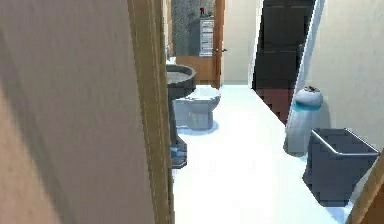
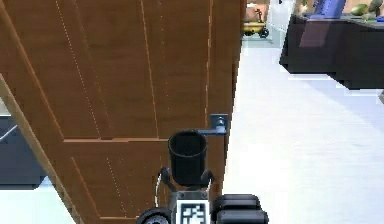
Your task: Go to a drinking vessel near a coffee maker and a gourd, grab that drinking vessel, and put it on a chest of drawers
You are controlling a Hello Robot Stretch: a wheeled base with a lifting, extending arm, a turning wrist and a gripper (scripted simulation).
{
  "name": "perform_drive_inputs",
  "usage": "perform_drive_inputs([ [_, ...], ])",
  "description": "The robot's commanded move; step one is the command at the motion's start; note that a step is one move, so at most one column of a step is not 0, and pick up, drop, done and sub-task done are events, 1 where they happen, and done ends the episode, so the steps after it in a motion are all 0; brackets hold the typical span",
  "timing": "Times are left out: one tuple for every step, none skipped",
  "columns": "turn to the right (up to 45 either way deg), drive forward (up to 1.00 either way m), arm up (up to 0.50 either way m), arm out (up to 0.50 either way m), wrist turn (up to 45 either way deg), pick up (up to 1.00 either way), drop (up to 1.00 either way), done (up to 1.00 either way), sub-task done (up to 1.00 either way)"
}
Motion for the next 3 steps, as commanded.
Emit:
perform_drive_inputs([
  [12.0,0.0,0.0,0.0,0.0,0.0,0.0,0.0,0.0],
  [0.0,0.6,0.0,0.0,0.0,0.0,0.0,0.0,0.0],
  [12.0,0.0,0.0,0.0,0.0,0.0,0.0,0.0,0.0],
])
